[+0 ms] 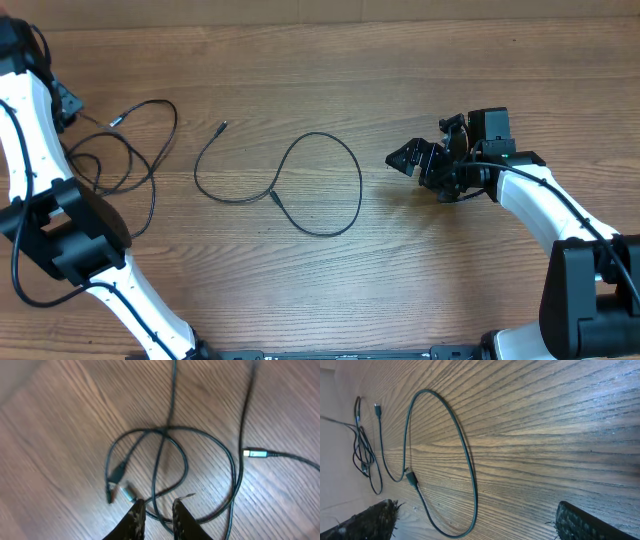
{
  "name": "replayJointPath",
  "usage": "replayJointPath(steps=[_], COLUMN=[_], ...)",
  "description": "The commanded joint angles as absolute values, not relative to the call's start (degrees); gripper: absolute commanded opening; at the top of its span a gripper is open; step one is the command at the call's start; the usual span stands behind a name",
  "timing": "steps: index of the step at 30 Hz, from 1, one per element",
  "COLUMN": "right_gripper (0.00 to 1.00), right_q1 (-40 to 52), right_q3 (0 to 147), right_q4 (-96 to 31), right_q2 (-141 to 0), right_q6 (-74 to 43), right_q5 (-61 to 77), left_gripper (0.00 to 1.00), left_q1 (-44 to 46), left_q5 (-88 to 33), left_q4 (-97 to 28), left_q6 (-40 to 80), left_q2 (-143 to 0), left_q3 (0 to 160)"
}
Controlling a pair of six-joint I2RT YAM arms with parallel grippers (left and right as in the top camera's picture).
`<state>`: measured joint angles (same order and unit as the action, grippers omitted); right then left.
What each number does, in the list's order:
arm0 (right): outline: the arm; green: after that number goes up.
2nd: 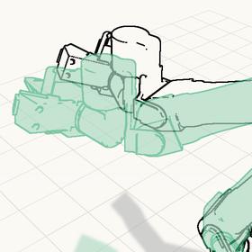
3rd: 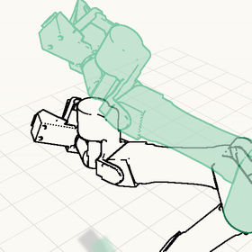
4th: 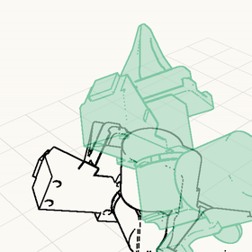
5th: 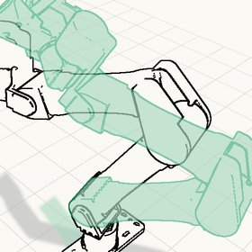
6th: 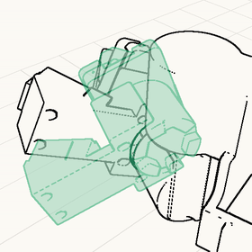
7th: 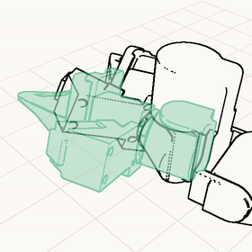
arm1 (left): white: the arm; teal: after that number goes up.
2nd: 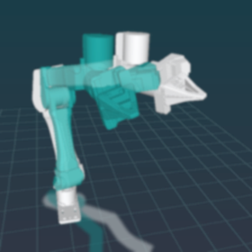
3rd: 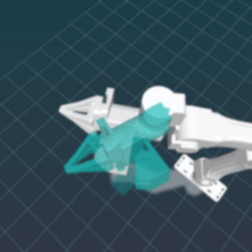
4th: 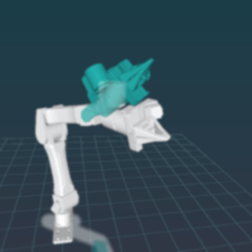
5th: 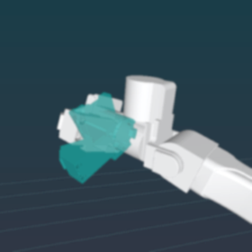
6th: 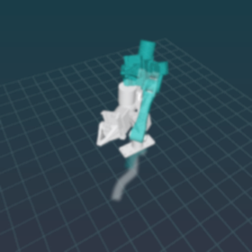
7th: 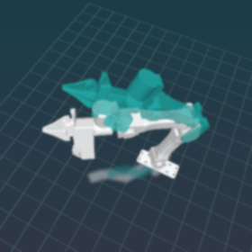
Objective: Untangle cables
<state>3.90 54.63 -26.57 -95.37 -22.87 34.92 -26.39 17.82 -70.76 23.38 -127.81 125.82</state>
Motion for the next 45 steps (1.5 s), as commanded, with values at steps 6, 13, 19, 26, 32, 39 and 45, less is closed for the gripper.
replayJointPath(steps=[6, 13, 19, 26, 32, 39, 45], right_gripper=[1.00, 1.00, 1.00, 1.00, 1.00, 1.00, 1.00], right_q1=[4.16, 4.16, 4.16, 4.16, 4.16, 4.16, 4.16], right_q3=[54.26, 54.26, 54.26, 54.26, 54.26, 54.26, 54.26], right_q4=[-25.93, -26.81, -26.26, -26.17, -26.20, -26.22, -26.22], right_q2=[-94.30, -94.30, -94.30, -94.30, -94.30, -94.30, -94.30], right_q6=[-22.44, -22.44, -22.44, -22.44, -22.44, -22.44, -22.44], right_q5=[34.57, 34.54, 34.57, 34.54, 34.57, 34.57, 34.57], left_gripper=[0.20, 0.25, 0.63, 0.89, 1.00, 1.00, 1.00], left_q1=[-26.65, -26.59, -25.69, -19.86, -10.68, 0.84, 8.88], left_q5=[5.82, -3.64, -14.44, -26.83, -23.31, -16.64, -13.93], left_q4=[-69.91, -71.26, -75.42, -85.03, -86.85, -88.71, -89.34], left_q6=[20.97, 19.51, 16.82, 4.95, 1.23, 3.90, 4.91], left_q2=[-128.16, -128.16, -128.16, -128.16, -128.16, -128.16, -128.16], left_q3=[125.82, 125.80, 125.78, 125.78, 125.78, 125.49, 122.26])
